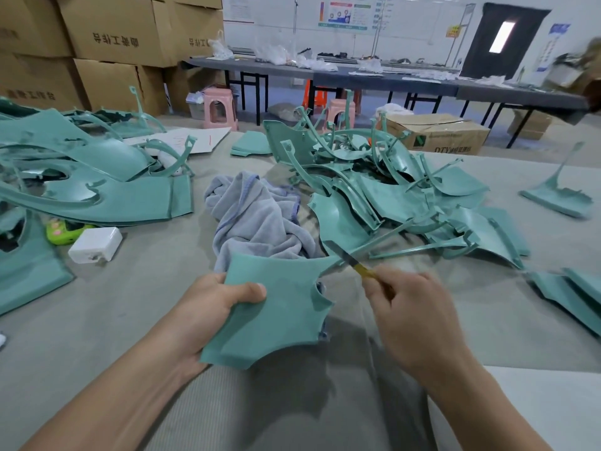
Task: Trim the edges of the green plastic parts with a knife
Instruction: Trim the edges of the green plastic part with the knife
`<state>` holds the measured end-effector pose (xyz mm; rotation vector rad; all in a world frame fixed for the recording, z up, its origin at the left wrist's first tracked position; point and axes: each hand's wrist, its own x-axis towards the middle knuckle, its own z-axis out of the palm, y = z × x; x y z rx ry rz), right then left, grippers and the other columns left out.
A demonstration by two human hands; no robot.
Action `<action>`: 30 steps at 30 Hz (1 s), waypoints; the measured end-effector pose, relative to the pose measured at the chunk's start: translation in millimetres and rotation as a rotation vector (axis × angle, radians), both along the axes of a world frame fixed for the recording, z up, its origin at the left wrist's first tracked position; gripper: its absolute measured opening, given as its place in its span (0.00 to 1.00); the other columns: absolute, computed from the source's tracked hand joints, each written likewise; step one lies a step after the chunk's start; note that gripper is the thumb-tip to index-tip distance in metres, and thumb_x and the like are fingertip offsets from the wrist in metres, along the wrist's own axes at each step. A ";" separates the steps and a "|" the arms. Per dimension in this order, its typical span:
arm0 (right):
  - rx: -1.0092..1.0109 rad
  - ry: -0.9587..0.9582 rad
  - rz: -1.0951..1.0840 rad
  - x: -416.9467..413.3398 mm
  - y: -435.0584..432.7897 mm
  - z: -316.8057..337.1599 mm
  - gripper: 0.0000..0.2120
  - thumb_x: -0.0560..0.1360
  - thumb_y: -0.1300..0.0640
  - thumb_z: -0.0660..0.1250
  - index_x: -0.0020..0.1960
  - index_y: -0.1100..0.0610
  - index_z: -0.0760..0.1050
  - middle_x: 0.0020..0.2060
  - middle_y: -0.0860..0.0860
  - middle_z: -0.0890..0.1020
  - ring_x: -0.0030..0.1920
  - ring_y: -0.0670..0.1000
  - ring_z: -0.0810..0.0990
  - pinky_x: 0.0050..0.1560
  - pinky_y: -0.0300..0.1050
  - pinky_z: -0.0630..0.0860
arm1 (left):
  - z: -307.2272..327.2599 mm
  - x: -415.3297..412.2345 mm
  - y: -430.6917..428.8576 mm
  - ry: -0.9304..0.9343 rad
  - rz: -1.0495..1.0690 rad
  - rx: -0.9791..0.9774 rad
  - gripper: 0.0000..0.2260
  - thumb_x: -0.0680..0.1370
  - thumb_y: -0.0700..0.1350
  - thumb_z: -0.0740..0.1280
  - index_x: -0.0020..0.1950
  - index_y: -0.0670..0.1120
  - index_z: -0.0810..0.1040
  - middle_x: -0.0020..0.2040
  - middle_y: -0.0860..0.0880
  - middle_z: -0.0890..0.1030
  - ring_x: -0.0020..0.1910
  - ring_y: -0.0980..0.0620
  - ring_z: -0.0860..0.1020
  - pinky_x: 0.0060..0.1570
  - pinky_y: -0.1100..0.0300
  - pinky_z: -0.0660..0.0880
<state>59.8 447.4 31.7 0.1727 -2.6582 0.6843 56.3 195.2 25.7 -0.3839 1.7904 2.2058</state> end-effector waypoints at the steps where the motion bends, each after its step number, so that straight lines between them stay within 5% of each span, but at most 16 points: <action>1: 0.010 0.010 -0.065 -3.4 0.3 1.5 0.17 0.82 0.54 0.63 0.35 0.52 0.70 0.23 0.44 0.70 0.31 0.53 0.70 0.38 0.48 0.64 | -0.6 -0.3 -0.7 0.006 0.003 -0.011 0.12 0.63 0.41 0.75 0.45 0.40 0.87 0.46 0.34 0.85 0.36 0.38 0.85 0.28 0.54 0.79; 5: -0.120 0.223 -0.384 -6.7 17.7 9.9 0.20 0.81 0.59 0.63 0.32 0.53 0.62 0.21 0.44 0.67 0.28 0.49 0.63 0.37 0.48 0.57 | -3.4 -1.7 1.5 0.014 0.051 -0.062 0.06 0.73 0.36 0.72 0.50 0.37 0.84 0.45 0.35 0.86 0.36 0.38 0.85 0.29 0.52 0.80; 10: -0.089 -0.015 0.051 -0.3 3.3 -6.5 0.12 0.81 0.52 0.65 0.39 0.51 0.77 0.26 0.46 0.76 0.30 0.47 0.73 0.31 0.44 0.66 | -1.8 0.8 4.7 0.009 0.033 -0.035 0.05 0.70 0.36 0.73 0.45 0.38 0.85 0.45 0.35 0.85 0.35 0.38 0.85 0.27 0.54 0.79; 14: -0.121 0.126 -0.292 -14.8 20.7 0.6 0.17 0.82 0.56 0.63 0.35 0.53 0.71 0.24 0.46 0.72 0.30 0.59 0.72 0.37 0.48 0.61 | -1.4 -0.8 2.8 0.024 0.067 -0.042 0.06 0.72 0.36 0.72 0.49 0.37 0.85 0.44 0.35 0.85 0.34 0.39 0.85 0.27 0.55 0.79; 16: -0.155 0.207 -0.347 -11.1 26.9 1.0 0.18 0.82 0.58 0.64 0.33 0.54 0.67 0.23 0.47 0.70 0.27 0.55 0.69 0.36 0.49 0.59 | -1.1 -0.4 4.9 0.021 0.077 -0.061 0.05 0.74 0.35 0.71 0.49 0.37 0.84 0.43 0.36 0.86 0.33 0.40 0.85 0.27 0.55 0.79; 19: -0.264 0.117 -0.070 -4.6 14.5 -5.9 0.10 0.81 0.54 0.66 0.41 0.53 0.79 0.25 0.48 0.74 0.28 0.49 0.71 0.30 0.46 0.65 | -1.9 -1.0 5.7 0.016 0.080 -0.076 0.06 0.75 0.36 0.72 0.50 0.38 0.84 0.43 0.36 0.86 0.35 0.39 0.85 0.29 0.54 0.79; 23: -0.325 -0.052 0.197 -5.8 2.8 -8.9 0.08 0.80 0.51 0.66 0.44 0.50 0.80 0.33 0.43 0.79 0.32 0.47 0.74 0.30 0.42 0.69 | -1.6 -0.7 2.1 0.025 0.050 -0.064 0.06 0.74 0.37 0.72 0.50 0.39 0.85 0.45 0.35 0.86 0.37 0.38 0.85 0.30 0.53 0.80; 30: -0.102 -0.223 0.383 -8.6 14.7 -11.0 0.06 0.80 0.53 0.68 0.46 0.53 0.81 0.30 0.48 0.76 0.32 0.47 0.71 0.34 0.46 0.70 | 1.2 -0.3 -2.8 0.011 0.022 -0.006 0.07 0.75 0.38 0.71 0.51 0.38 0.85 0.47 0.35 0.86 0.38 0.38 0.85 0.30 0.54 0.80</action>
